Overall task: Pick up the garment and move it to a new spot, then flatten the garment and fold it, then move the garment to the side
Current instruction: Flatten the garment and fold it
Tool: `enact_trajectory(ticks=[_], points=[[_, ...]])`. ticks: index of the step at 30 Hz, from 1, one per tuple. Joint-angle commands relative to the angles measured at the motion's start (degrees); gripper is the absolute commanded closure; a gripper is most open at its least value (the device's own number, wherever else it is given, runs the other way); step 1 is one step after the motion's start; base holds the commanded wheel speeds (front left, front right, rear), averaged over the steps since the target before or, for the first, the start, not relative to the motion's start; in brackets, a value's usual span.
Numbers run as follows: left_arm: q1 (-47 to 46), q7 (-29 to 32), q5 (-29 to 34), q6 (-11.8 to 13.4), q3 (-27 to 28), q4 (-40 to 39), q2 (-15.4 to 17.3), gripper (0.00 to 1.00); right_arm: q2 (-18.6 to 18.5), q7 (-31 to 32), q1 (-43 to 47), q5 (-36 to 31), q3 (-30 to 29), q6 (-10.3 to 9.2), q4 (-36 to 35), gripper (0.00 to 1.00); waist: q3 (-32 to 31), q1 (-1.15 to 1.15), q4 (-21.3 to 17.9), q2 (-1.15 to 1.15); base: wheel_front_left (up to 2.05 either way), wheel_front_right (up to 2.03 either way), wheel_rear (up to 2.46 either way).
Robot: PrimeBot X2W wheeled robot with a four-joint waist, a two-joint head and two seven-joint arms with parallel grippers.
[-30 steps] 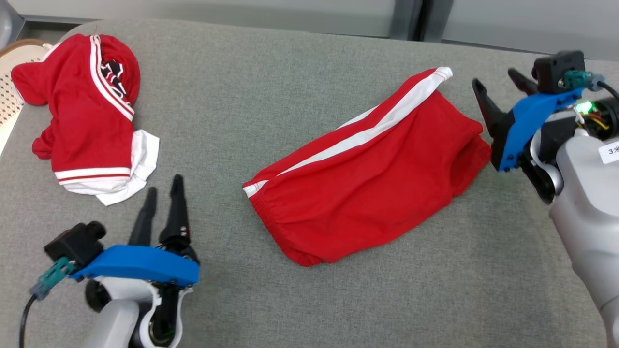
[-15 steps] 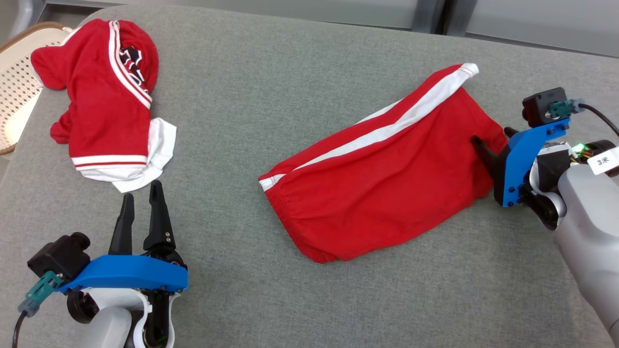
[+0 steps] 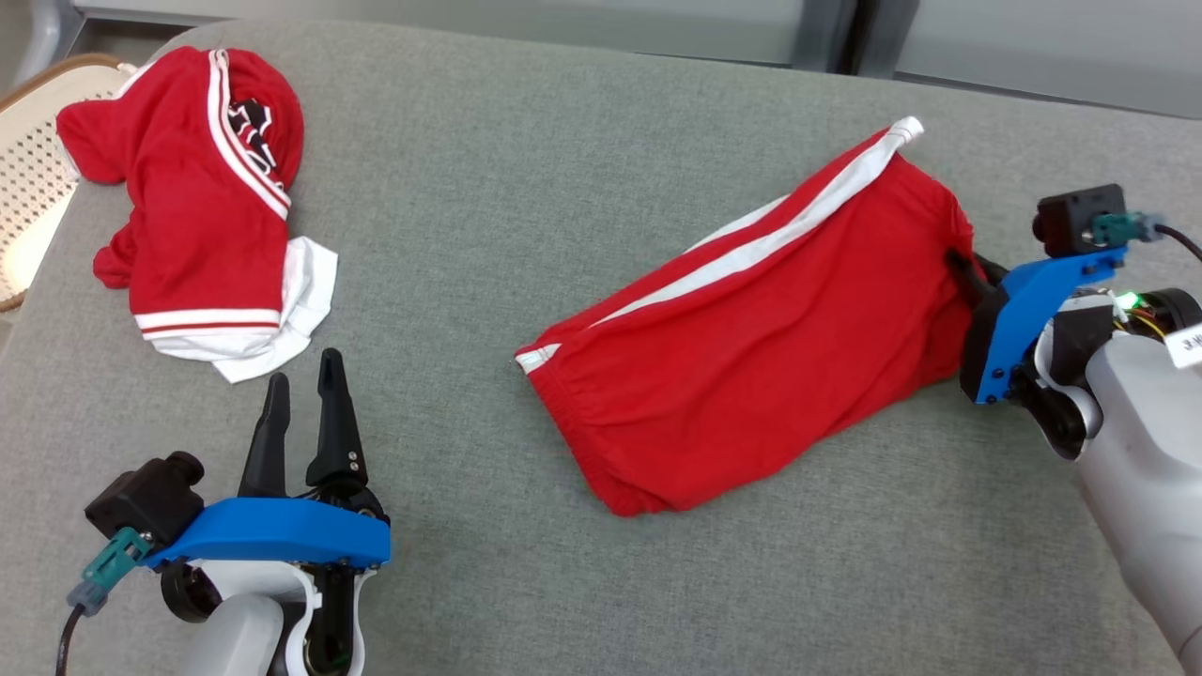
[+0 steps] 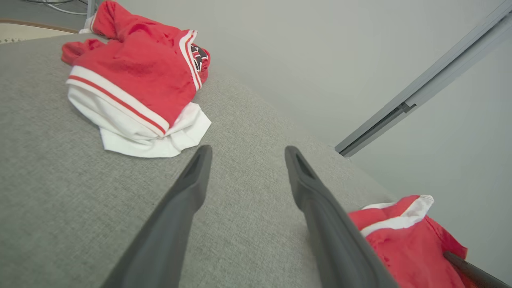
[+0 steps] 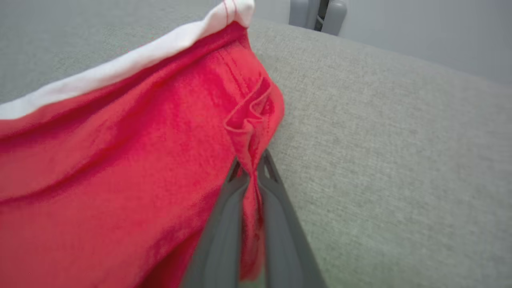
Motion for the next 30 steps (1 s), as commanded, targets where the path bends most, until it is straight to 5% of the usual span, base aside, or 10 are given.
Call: enact_trajectory(ticks=[1,14,21,30], points=[[-0.5,-0.33,0.54,-0.37,-0.06,0.46,-0.13,0.0,-0.03,-1.84,1.28,0.63,-0.89,-0.01,0.23,1.0,-0.8,0.0,-0.76,0.0,0.0,0.0,0.0],[1.28,-2.05,7.75,-1.6,-0.25,1.9,-0.54,0.0,1.52,-18.08,16.12,2.72,-10.59,-0.01,-1.14,1.0,-7.16,0.0,-9.6,0.0,0.0,0.0,0.0],[3.21,-2.08,10.79,-1.02,-1.11,2.45,0.02,0.0,4.62,-20.01,21.97,0.63,-15.91,-0.01,-4.42,1.0,-8.75,0.0,-13.16,0.0,0.0,0.0,0.0],[3.76,-2.06,13.76,-0.13,-3.08,4.01,1.15,0.0,6.8,-18.46,24.32,-3.74,-21.34,-0.01,-7.06,1.0,-9.24,0.0,-12.92,0.0,0.0,0.0,0.0]])
